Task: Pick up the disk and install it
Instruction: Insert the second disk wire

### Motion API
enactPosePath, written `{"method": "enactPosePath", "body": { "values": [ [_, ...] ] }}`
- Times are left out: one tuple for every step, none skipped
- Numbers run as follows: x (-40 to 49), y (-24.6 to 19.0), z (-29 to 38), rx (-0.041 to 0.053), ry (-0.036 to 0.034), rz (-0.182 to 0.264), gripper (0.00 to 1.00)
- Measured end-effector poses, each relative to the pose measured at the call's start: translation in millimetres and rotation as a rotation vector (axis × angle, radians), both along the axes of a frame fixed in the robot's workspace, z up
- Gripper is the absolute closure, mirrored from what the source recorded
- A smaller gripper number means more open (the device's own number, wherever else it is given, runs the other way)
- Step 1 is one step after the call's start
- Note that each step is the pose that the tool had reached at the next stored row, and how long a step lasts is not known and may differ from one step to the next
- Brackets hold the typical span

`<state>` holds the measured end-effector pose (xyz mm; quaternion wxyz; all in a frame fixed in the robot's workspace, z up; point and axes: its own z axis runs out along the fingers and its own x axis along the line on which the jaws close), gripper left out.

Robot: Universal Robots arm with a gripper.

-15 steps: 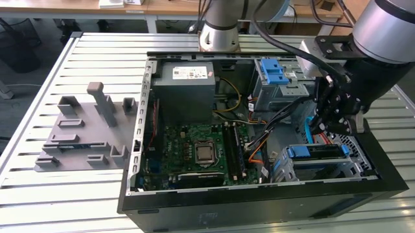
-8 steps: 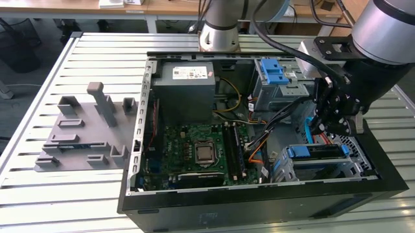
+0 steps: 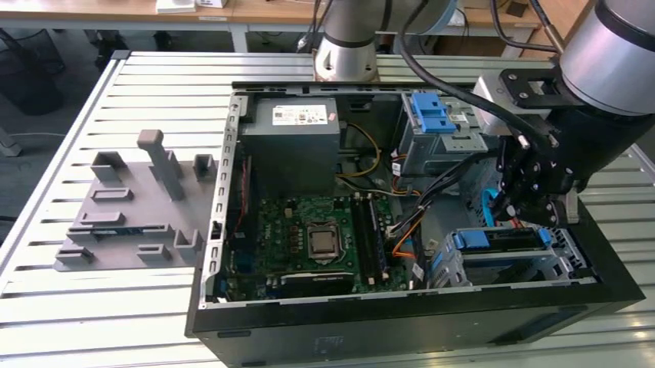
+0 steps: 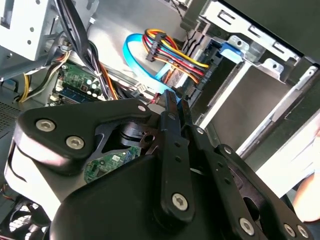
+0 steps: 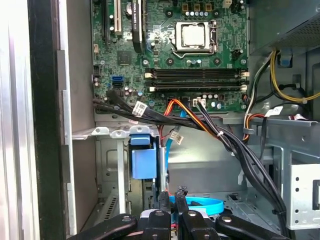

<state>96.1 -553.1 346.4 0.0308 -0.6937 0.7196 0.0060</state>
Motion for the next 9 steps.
{"method": "enactPosePath", "body": {
  "values": [
    [0.0, -1.6, -0.3, 0.0000, -0.0002, 0.000, 0.84],
    [0.0, -3.5, -0.6, 0.0001, -0.0004, 0.000, 0.84],
    [0.0, -3.7, -0.6, 0.0000, -0.0005, 0.000, 0.84],
    [0.0, -3.9, -0.8, 0.0001, -0.0005, 0.000, 0.84],
    [0.0, -4.0, -0.7, 0.0000, -0.0006, 0.000, 0.84],
    [0.0, -4.4, -0.8, -0.0001, -0.0008, 0.000, 0.84],
    [0.0, -5.1, -1.0, 0.0000, -0.0013, 0.000, 0.84],
    [0.0, -6.0, -1.1, 0.0000, -0.0023, 0.000, 0.84],
    [-0.1, -6.8, -1.3, 0.0000, -0.0037, 0.000, 0.84]
  ]
}}
